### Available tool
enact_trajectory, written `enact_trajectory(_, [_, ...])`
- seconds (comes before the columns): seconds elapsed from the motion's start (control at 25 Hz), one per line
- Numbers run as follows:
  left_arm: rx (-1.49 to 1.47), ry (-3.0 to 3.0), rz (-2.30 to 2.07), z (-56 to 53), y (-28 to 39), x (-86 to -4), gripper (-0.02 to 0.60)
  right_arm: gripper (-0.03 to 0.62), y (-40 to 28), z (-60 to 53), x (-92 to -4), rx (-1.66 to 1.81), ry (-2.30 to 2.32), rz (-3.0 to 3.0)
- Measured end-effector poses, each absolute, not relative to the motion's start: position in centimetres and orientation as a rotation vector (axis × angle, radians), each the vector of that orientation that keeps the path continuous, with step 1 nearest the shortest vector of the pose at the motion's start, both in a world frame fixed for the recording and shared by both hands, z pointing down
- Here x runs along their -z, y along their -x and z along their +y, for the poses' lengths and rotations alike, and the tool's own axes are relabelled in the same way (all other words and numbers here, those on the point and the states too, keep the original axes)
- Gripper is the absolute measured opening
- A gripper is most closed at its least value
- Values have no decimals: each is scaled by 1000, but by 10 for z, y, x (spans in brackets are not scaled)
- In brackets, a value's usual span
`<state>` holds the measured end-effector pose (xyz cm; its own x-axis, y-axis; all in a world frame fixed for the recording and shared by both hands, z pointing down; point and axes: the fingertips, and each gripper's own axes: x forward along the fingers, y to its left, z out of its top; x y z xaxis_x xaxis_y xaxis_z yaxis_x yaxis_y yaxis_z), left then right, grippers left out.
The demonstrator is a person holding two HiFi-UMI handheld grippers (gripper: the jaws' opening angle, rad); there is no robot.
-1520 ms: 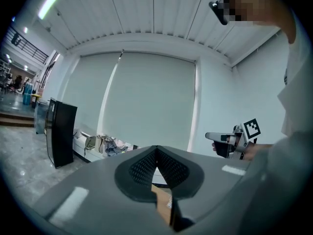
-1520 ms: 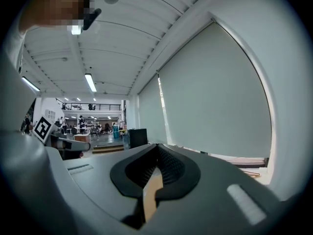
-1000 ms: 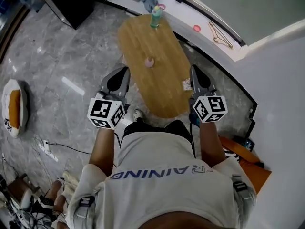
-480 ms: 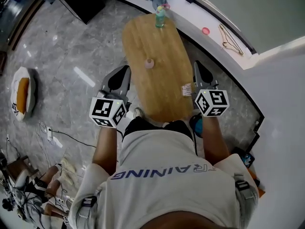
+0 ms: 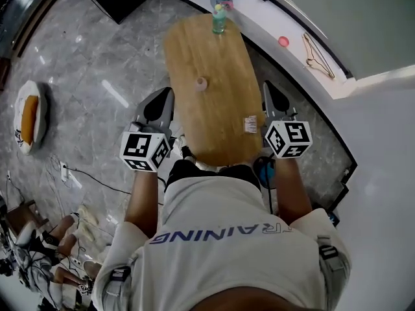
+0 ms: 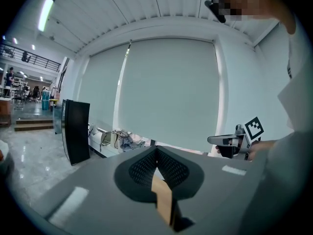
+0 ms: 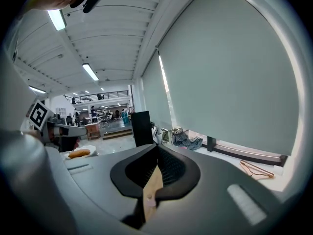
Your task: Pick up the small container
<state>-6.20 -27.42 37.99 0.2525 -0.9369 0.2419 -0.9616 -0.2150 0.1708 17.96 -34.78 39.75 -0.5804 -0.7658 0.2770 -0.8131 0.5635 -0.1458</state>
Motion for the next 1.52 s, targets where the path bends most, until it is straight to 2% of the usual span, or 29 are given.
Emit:
enact_trajectory(0.08, [-124,-2249,-1744,-282,71,-383,0,40,-169,-351,-399,-388,-1314,-2611])
enact_trajectory(0.32, [-137,-2263,-1703,-300,94,-395,0,266,-134,-359,-407,-352,-1223,-2578])
enact_trajectory(0.64, [-145,-2272,-1685,-308,100,-397,0,452,-121,-363,-415,-361,-1163,-2561])
enact_trajectory(0.88, [-172,-2235,-1687,-307,104,-421,0,486,-97,-360,-468,-430,-1017,-2534])
enact_trajectory(1.16, [-232,-2174,-1654,-321,119,-497,0,511,-49,-374,-577,-515,-927,-2464])
enact_trajectory(1.44, [-276,-2147,-1585,-353,124,-579,0,511,-24,-394,-688,-571,-904,-2398])
enact_trajectory(1.48, [-277,-2143,-1580,-359,124,-591,0,504,-21,-398,-701,-575,-906,-2401])
enact_trajectory(1.52, [-278,-2141,-1576,-365,124,-603,0,469,-18,-402,-713,-577,-913,-2406])
